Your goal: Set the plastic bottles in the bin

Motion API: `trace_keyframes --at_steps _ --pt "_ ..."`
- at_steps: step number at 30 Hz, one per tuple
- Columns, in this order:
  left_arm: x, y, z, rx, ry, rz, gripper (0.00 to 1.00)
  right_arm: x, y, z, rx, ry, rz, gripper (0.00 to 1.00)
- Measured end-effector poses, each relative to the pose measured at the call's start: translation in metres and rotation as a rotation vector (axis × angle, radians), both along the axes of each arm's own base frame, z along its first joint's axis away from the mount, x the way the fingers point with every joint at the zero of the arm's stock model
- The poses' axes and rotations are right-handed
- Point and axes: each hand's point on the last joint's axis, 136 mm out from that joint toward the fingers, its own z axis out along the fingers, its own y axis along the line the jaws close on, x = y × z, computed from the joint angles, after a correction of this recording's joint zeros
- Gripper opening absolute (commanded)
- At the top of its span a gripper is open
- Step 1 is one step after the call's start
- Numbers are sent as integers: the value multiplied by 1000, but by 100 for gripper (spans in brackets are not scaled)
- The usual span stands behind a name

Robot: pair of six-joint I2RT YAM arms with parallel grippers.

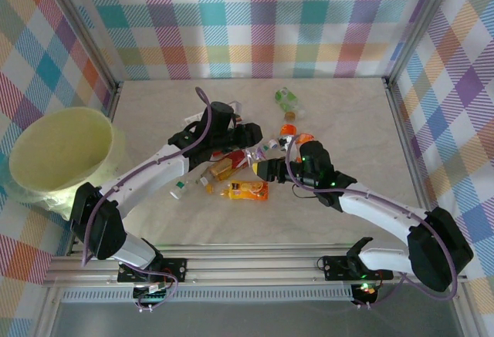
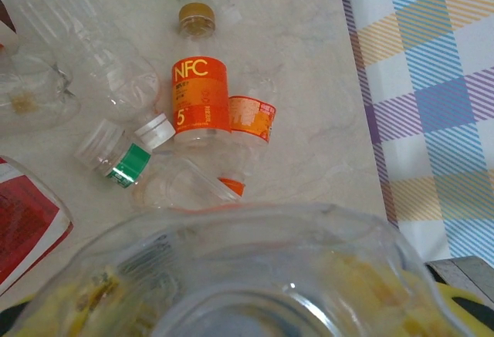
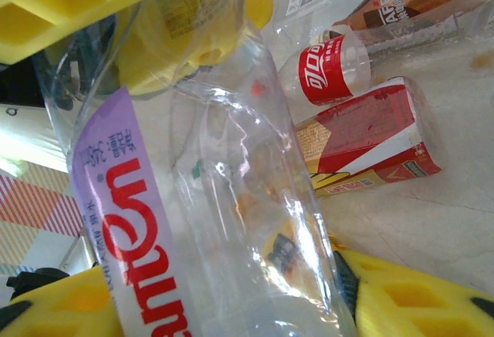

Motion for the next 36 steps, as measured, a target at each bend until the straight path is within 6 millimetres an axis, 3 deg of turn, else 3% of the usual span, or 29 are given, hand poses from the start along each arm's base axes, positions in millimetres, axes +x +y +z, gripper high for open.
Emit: trace_keyframes --at_steps 8,12,18,25,33,36 --pt "5 24 -4 88 3 107 48 -8 0 10 -70 -89 83 84" --pt "6 36 1 109 -13 148 47 -14 -6 22 -96 -142 101 100" --pt "6 70 29 119 -73 241 47 -16 -19 26 -160 -192 74 100" --pt "-9 140 86 189 -218 395 47 1 -41 13 -270 -191 -62 100" --pt "-45 218 197 354 -451 569 46 18 -58 10 -329 -201 -192 100" --pt "-59 249 227 446 -528 647 46 21 -61 6 -346 -199 -211 100"
